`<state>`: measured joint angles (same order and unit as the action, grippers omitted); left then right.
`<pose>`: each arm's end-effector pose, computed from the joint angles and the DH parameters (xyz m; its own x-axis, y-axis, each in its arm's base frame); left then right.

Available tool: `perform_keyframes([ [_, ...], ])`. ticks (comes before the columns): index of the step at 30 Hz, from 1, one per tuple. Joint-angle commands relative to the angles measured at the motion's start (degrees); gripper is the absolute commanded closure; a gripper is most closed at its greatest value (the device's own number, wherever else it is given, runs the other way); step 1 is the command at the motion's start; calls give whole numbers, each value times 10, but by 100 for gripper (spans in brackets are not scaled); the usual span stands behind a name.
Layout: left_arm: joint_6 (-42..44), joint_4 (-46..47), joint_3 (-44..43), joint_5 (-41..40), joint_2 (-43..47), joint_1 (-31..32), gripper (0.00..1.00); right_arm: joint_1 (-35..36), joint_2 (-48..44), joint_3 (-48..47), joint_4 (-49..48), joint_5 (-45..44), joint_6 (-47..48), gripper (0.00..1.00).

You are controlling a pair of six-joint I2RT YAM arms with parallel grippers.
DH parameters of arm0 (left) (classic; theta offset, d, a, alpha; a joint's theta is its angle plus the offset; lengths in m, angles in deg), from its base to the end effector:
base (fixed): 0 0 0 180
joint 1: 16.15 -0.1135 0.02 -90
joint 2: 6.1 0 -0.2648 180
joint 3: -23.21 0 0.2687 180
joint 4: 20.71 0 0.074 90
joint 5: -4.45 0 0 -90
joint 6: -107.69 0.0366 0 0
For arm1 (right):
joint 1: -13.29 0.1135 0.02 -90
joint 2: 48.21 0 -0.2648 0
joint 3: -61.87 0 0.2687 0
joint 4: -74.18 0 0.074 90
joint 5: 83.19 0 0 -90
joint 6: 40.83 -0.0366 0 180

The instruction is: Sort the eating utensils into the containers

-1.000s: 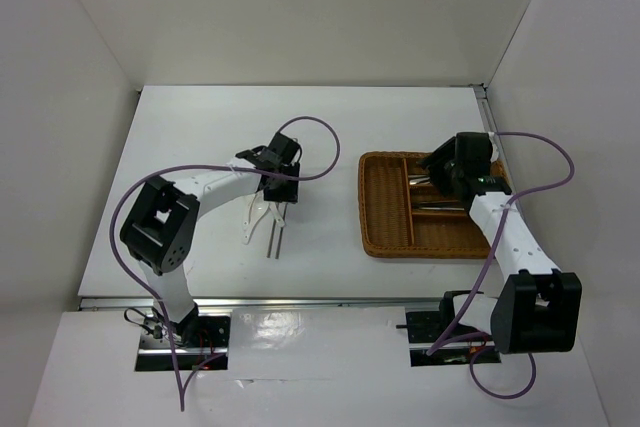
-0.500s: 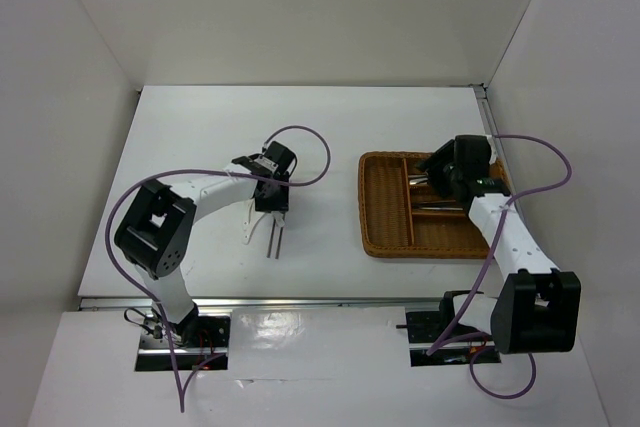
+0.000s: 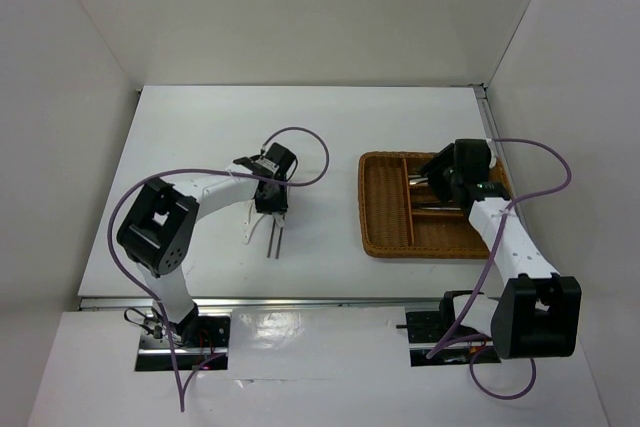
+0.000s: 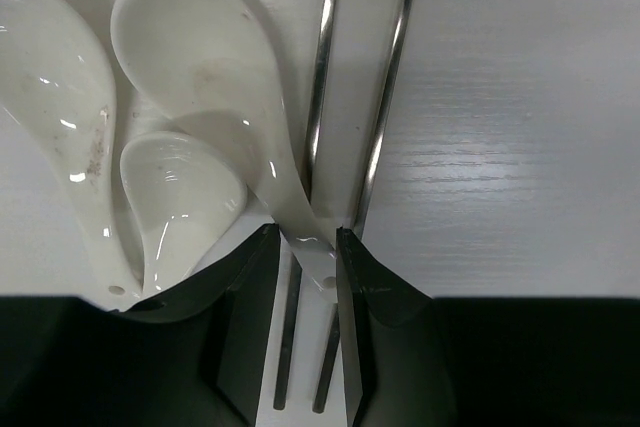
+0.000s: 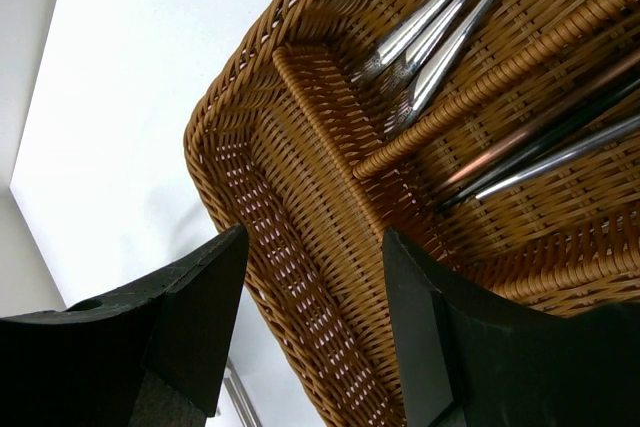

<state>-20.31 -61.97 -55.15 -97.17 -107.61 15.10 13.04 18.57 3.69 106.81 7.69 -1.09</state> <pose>0.3179 -0.1843 0.1683 -0.8746 -0.1746 -0.4522 -0.1329 0.9835 -0.1228 0.2645 -0.0006 0.2438 -0.4269 0.7707 -0.4730 0.5022 0.6370 0.5848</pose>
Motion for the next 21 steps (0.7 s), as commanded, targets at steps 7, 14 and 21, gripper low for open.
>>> perform_keyframes([
  [7, -18, -13, -7, -8, -24, -5, 57, -3, -19, 3, -15, -5, 8, 36],
  [14, -13, -13, -13, -2, -40, -5, 71, -3, -14, 3, -21, 0, 8, 36],
  [21, -8, -13, -13, -2, -26, -10, 82, -3, -9, 3, -62, 61, 44, 36],
])
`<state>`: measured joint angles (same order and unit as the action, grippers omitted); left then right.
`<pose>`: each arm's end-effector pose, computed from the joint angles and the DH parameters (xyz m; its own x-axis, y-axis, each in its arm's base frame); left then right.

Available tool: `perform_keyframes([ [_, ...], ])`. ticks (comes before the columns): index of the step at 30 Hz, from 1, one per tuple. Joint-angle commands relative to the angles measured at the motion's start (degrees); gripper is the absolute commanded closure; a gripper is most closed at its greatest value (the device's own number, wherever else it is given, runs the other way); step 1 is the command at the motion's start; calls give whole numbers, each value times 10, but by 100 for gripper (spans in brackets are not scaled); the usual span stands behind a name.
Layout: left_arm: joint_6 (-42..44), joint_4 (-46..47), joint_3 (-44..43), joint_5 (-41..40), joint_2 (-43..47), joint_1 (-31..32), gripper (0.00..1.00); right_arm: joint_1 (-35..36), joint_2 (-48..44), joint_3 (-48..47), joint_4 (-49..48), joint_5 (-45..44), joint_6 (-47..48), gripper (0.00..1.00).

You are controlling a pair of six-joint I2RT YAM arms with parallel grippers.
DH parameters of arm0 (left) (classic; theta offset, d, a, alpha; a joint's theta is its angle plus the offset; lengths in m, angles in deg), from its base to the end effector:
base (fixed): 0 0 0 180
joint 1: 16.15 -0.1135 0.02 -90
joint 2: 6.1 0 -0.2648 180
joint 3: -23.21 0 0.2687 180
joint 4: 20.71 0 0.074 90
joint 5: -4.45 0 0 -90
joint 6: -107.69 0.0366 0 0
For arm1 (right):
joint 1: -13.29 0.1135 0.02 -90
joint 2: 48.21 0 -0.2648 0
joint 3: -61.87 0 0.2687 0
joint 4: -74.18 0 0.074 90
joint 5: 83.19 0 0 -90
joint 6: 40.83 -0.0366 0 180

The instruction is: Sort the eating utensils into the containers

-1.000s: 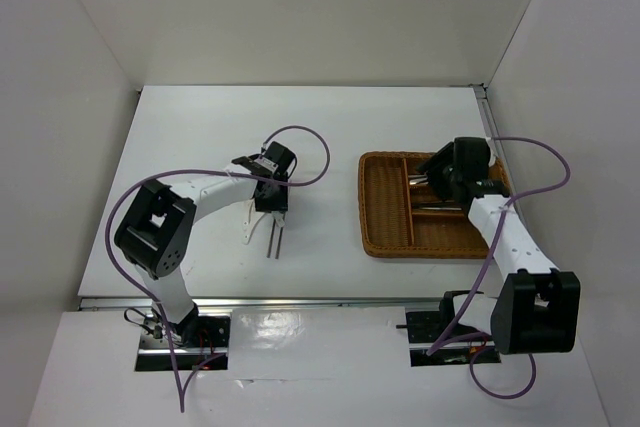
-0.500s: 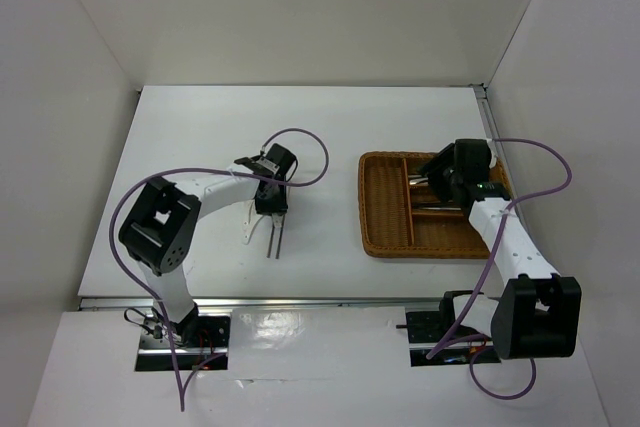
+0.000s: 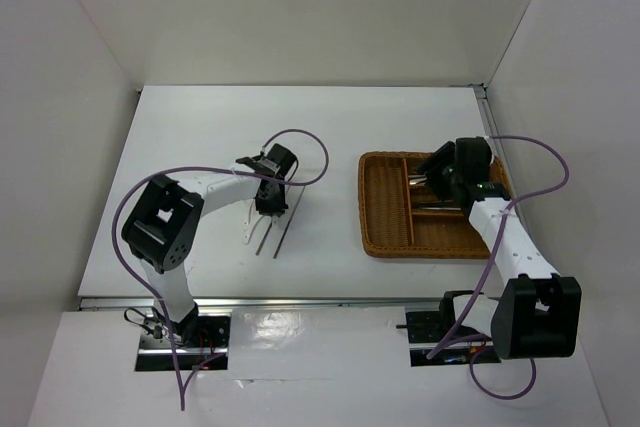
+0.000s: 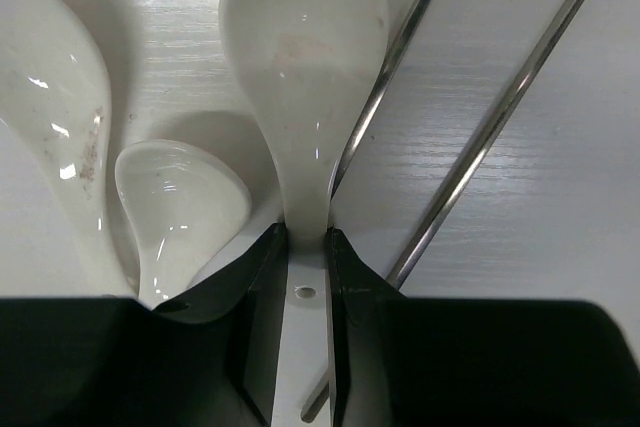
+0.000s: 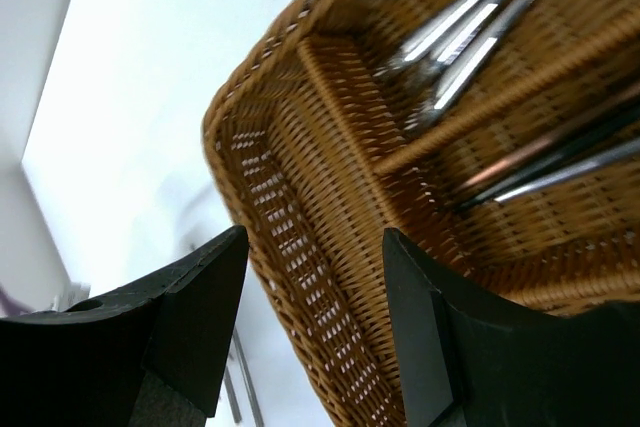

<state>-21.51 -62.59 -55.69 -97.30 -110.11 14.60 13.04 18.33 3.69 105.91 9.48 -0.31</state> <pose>0.3221 -0.1829 0.1553 -0.8861 -0.1928 -0.4214 -0.1650 0.9810 -0.1018 0.2650 0.0005 0.2461 -0.4422 0.7613 -0.4742 0.4692 0.6470 0.6011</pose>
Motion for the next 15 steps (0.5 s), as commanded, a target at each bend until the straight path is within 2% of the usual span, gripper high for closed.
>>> perform_keyframes([
  [1, 4, -6, -13, -1, 4, -10, 83, -3, -6, 3, -61, 57, 45, 36],
  [3, 10, -6, -20, -7, 17, -10, 83, 8, 8, 3, -89, 92, 77, 36],
  [8, 46, -12, -54, -1, 60, -10, 83, 67, 47, -17, -115, 116, 125, 36],
  [15, 80, -6, -68, 89, 84, -10, 83, 146, 102, -42, -181, 157, 132, 36],
])
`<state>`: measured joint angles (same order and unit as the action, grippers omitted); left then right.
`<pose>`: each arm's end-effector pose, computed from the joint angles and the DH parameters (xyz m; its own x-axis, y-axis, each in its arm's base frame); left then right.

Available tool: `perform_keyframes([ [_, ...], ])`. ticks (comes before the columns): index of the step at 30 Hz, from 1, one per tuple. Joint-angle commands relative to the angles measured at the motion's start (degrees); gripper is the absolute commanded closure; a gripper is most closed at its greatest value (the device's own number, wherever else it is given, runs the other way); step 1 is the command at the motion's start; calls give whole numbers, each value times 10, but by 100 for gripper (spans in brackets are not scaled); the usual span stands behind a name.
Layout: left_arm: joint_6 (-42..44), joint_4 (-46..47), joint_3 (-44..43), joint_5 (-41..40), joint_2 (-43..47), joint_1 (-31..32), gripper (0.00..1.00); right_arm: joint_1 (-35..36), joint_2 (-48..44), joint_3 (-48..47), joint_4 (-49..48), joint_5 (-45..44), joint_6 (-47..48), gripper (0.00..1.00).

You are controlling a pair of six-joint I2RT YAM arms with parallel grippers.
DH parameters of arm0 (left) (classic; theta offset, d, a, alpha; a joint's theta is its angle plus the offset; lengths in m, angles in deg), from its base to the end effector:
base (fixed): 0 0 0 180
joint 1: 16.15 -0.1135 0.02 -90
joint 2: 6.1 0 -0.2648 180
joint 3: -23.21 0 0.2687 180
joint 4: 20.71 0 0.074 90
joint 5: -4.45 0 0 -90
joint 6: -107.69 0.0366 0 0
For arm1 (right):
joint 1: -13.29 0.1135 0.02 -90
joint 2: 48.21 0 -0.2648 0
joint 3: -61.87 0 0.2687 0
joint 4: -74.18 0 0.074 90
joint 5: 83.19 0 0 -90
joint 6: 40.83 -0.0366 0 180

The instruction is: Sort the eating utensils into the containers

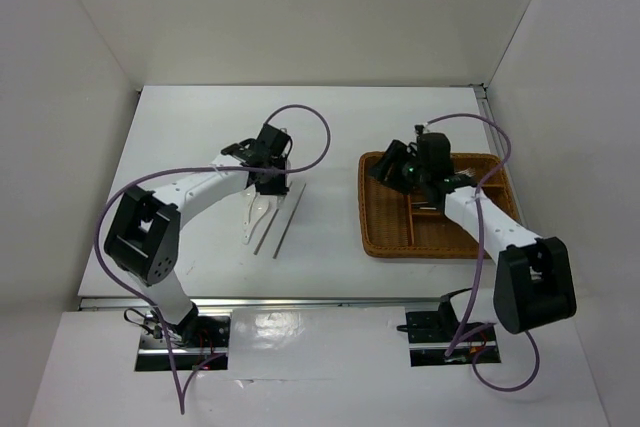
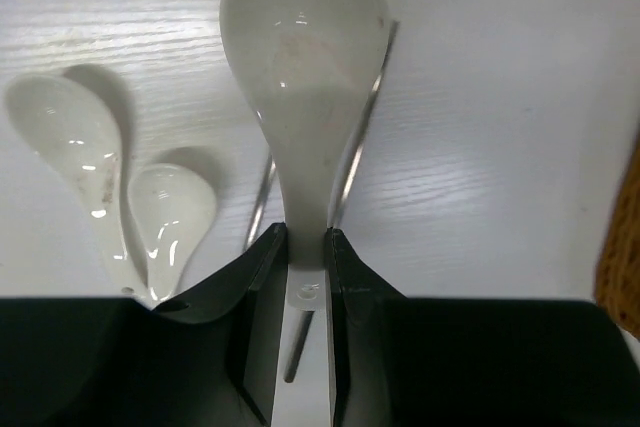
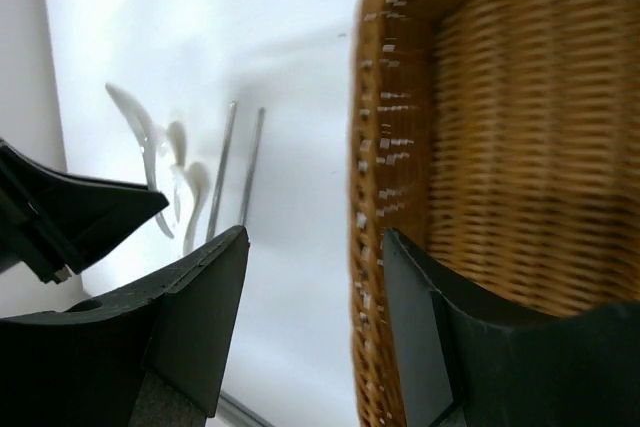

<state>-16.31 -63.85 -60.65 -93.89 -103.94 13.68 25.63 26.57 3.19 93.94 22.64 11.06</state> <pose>0.3294 -0.1828 0.2184 -0.8410 -0.1555 -0.5182 -0.0560 0.9777 -0.2026 0.2882 0.0733 0.2305 -0.7105 0.4524 -0.5391 0.0215 0.7796 0.6259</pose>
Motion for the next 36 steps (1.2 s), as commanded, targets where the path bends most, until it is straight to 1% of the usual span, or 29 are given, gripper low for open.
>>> perform_keyframes([
  [1, 33, 13, -18, 67, 28, -1, 83, 35, 26, -37, -75, 25, 18, 36],
  [3, 33, 32, -13, 96, 36, -1, 83, 47, 40, -47, -80, 31, 11, 36],
  [4, 33, 40, -8, 111, 36, -1, 83, 52, 54, -55, -98, 38, 3, 35],
  [6, 33, 67, 6, 126, 55, 4, 83, 52, 70, -60, -119, 66, -15, 35],
  [8, 26, 73, 11, 146, 60, 11, 83, 52, 93, -65, -152, 93, -21, 33],
  [10, 26, 82, 16, 159, 60, 26, 83, 59, 113, -81, -157, 93, -27, 33],
  [12, 32, 87, 10, 164, 60, 34, 83, 82, 122, -92, -157, 93, -10, 31],
  [14, 38, 87, -7, 183, 55, 42, 83, 99, 128, -99, -157, 85, -5, 30],
  [20, 44, 87, -27, 194, 33, 67, 83, 111, 128, -94, -170, 73, 13, 27],
  [24, 44, 87, -39, 200, 27, 80, 83, 117, 121, -88, -158, 61, 23, 27],
  [29, 49, 87, -56, 212, 15, 85, 83, 128, 116, -76, -153, 25, 34, 28],
  [31, 54, 87, -56, 212, 15, 85, 83, 139, 116, -76, -153, 19, 34, 33],
  [34, 54, 87, -56, 217, 15, 90, 83, 145, 123, -82, -141, 7, 39, 47],
  [35, 54, 87, -56, 217, 15, 90, 83, 145, 123, -88, -141, 7, 39, 54],
  [36, 54, 87, -61, 217, 15, 90, 83, 145, 123, -88, -141, 7, 39, 60],
])
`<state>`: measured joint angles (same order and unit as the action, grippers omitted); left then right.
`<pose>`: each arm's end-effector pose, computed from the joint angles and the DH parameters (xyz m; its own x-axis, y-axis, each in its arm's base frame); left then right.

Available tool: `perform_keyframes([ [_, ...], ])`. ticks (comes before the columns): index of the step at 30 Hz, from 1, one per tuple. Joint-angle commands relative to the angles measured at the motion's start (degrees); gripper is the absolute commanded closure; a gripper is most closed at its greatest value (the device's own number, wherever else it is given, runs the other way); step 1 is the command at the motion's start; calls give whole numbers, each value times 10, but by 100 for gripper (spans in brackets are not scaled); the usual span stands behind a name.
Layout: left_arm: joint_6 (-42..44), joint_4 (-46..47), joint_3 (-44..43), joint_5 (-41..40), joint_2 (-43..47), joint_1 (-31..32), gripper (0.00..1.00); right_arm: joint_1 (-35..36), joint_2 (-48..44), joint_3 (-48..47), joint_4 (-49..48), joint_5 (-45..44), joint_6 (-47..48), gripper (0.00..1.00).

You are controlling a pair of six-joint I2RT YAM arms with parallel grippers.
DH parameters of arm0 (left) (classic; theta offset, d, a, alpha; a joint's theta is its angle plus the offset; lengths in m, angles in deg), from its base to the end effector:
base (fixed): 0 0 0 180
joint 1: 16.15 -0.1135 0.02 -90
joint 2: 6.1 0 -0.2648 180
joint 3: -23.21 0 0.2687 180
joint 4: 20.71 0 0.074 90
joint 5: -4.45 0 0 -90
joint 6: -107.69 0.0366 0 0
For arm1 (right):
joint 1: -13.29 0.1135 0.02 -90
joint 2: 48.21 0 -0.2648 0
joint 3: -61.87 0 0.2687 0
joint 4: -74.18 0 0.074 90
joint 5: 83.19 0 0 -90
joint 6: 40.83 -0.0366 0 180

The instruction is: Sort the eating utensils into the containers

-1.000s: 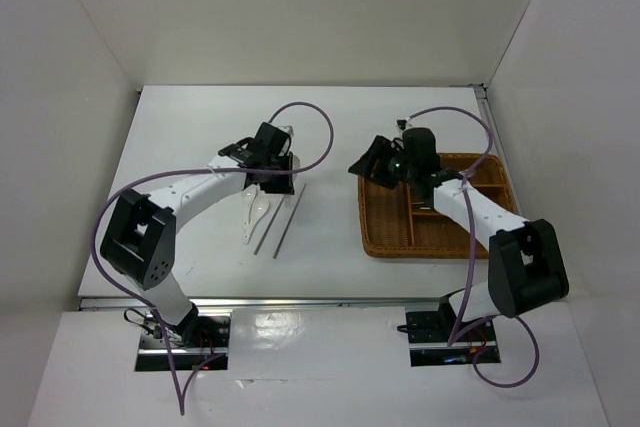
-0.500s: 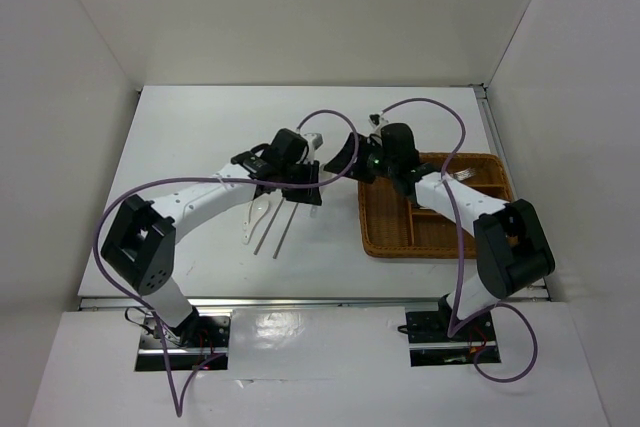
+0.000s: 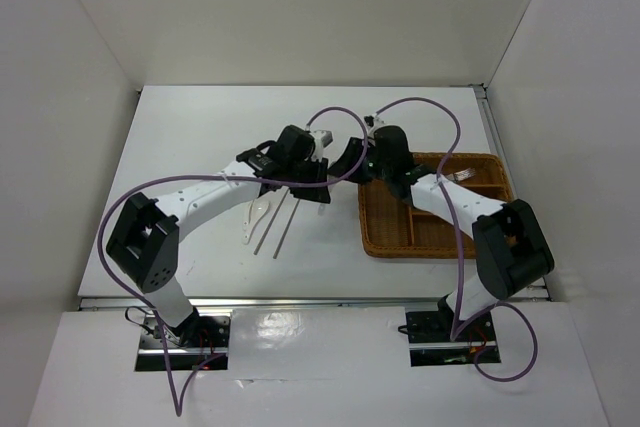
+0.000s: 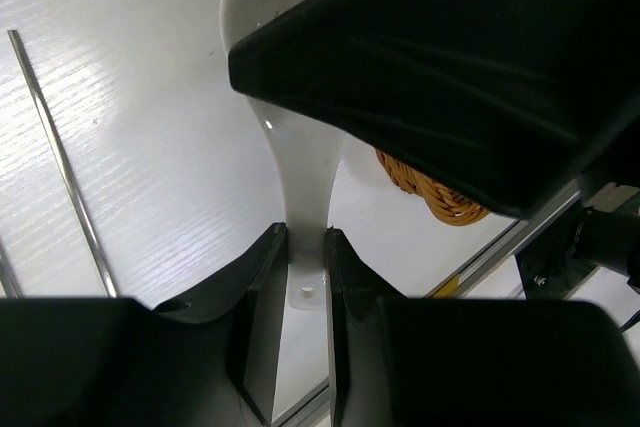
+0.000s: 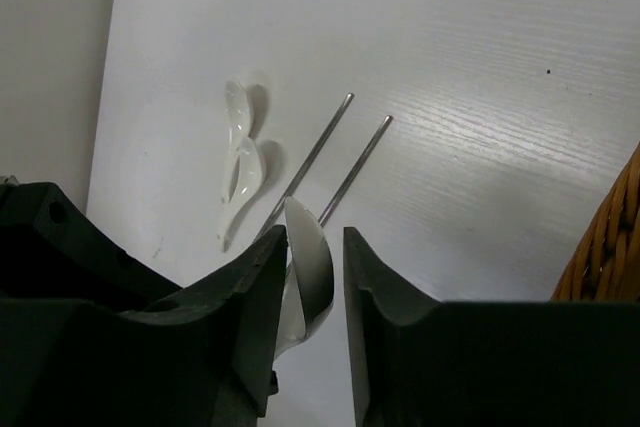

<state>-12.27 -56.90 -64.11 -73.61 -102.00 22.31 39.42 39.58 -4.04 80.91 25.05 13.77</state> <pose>0.3014 -0.2490 0.2595 -0.8391 0.0425 -0.5423 0.3514 0.8033 -0.4808 0.3133 0.1665 0.2259 -0.7356 0.2519 -0.6288 -0.2930 0.7186 0.6307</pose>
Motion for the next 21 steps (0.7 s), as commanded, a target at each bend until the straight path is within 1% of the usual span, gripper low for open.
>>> perform_keyframes([
  [1, 14, 18, -27, 9, -4, 4, 83, 7, -7, -16, -10, -17, 12, 64],
  [3, 14, 18, -27, 9, -4, 4, 83, 7, -7, -16, -3, -17, 7, 75],
  [4, 14, 12, -27, 4, -4, 4, 83, 7, -7, -22, 2, -17, 7, 89],
  [5, 19, 12, -27, 4, -4, 4, 83, 7, -2, -27, 21, -27, 7, 94],
  [7, 19, 2, -35, -18, -10, 4, 82, 7, -2, -48, 56, -60, -8, 100],
  [8, 19, -8, -40, -28, -10, 4, 80, 7, -2, -54, 95, -76, -8, 100],
  [10, 19, -40, -52, -52, -24, 4, 76, 7, -2, -60, 129, -127, -15, 100],
  [11, 19, -48, -57, -73, -25, 4, 73, 1, -16, -60, 155, -144, -15, 100],
  [12, 19, -61, -64, -81, -25, 4, 68, -8, -28, -60, 165, -177, -15, 100],
  [13, 25, -68, -72, -89, -25, 4, 66, -15, -39, -60, 176, -188, -15, 100],
  [14, 25, -75, -72, -109, -25, 4, 63, -31, -66, -53, 203, -201, -7, 100],
  [15, 31, -81, -78, -114, -25, 4, 61, -38, -81, -53, 222, -232, -7, 100],
  [16, 31, -90, -79, -114, -25, -3, 57, -45, -96, -53, 243, -251, -7, 100],
  [17, 31, -90, -79, -114, -25, -8, 54, -59, -126, -53, 288, -270, -7, 100],
  [18, 31, -95, -79, -119, -17, -21, 52, -67, -141, -53, 309, -304, -18, 100],
  [20, 31, -100, -79, -119, -11, -34, 45, -98, -191, -40, 360, -332, -23, 100],
  [21, 31, -100, -73, -119, -10, -41, 45, -110, -206, -34, 375, -342, -30, 100],
])
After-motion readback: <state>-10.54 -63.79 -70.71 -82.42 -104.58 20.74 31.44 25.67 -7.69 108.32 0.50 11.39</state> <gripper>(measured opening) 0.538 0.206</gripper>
